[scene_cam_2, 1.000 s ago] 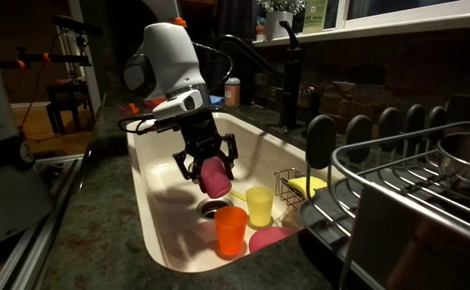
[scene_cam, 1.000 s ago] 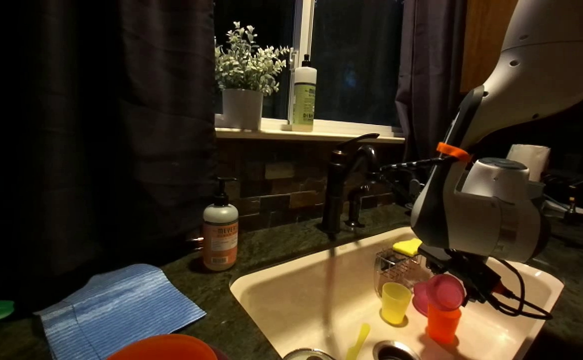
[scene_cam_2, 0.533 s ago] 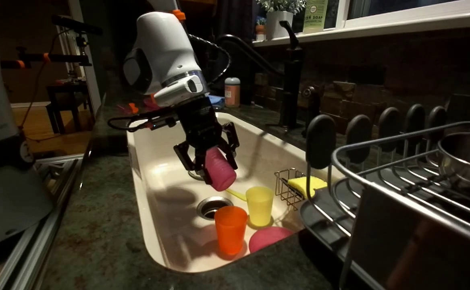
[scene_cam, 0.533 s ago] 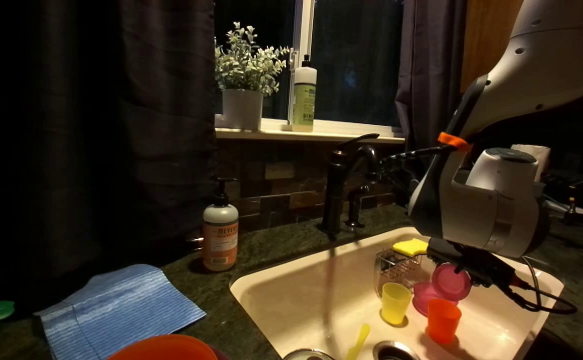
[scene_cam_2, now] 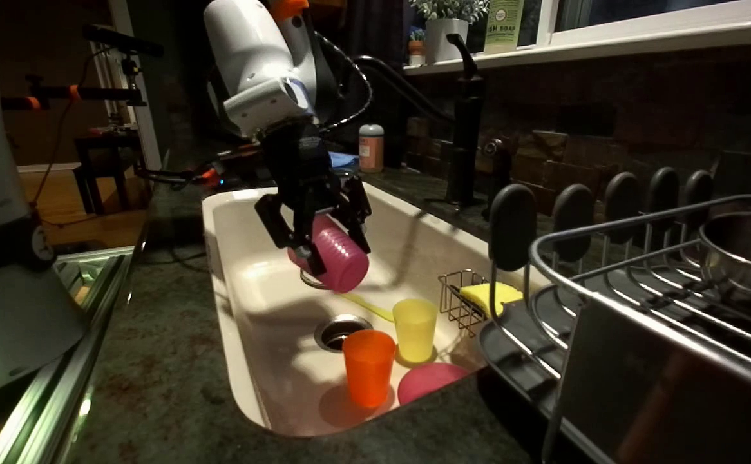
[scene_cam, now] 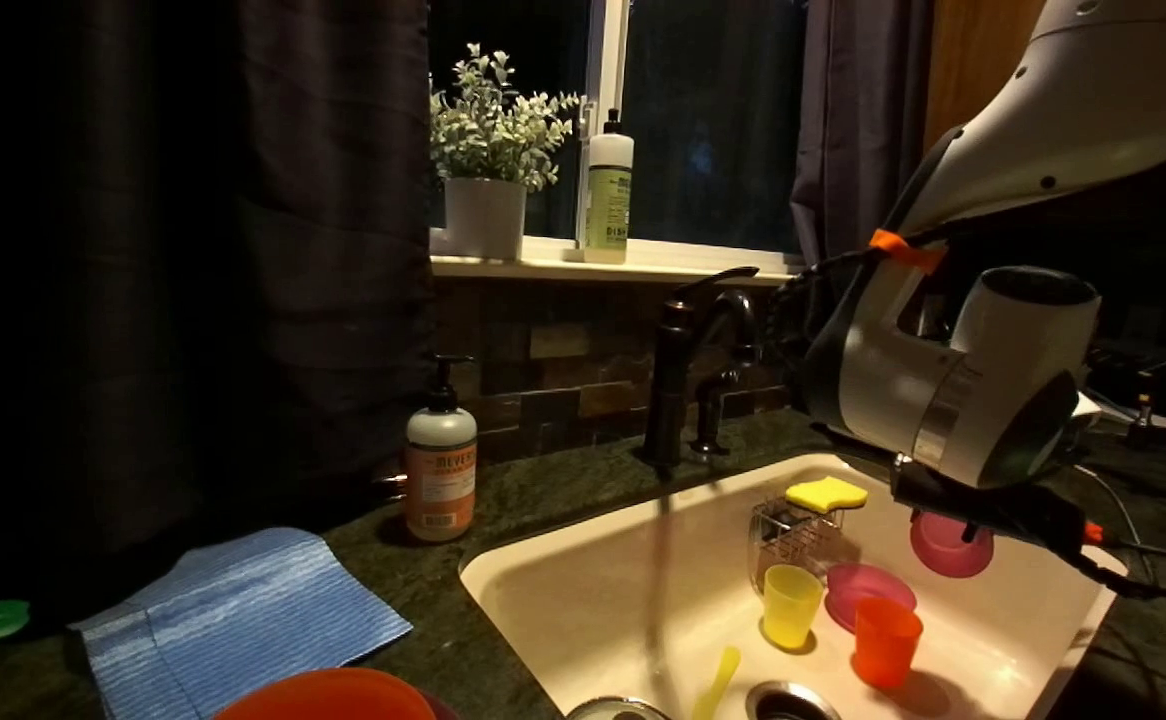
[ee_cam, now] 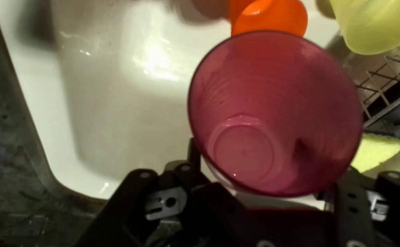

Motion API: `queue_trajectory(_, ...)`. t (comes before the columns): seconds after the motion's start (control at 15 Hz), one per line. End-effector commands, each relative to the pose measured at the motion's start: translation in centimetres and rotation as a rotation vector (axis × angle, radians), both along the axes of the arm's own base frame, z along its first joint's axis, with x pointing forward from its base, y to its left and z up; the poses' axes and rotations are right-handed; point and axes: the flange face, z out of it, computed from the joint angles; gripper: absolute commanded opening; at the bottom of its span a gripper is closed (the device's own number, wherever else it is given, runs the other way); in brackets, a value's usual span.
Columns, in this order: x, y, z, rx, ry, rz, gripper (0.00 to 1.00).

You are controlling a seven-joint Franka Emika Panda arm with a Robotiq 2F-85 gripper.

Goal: Put the cup on the drying rack

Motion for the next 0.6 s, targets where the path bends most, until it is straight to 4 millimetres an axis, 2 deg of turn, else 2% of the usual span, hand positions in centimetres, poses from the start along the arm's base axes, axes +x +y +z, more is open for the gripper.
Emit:
queue_trajectory(0.0,0.8,1.4,5.5,-0.033,-0.024,-0.003,0.45)
queue_trajectory(0.07,1.3,1.7,7.1,-0.042,-0.035,-0.009,0.45)
queue_trajectory(0.13,1.0,1.2,4.1,-0.065,-0.026,0.0,0.7)
queue_trajectory(0.27,1.7,1.7,6.4,-0.06,-0.048,0.003,0.7)
queue_trajectory(0.47,1.9,1.5,7.1,-0.048,-0.056,0.001,0.7)
queue_trajectory(0.53,1.9,1.6,7.2,-0.064,-0.06,0.018,0.45)
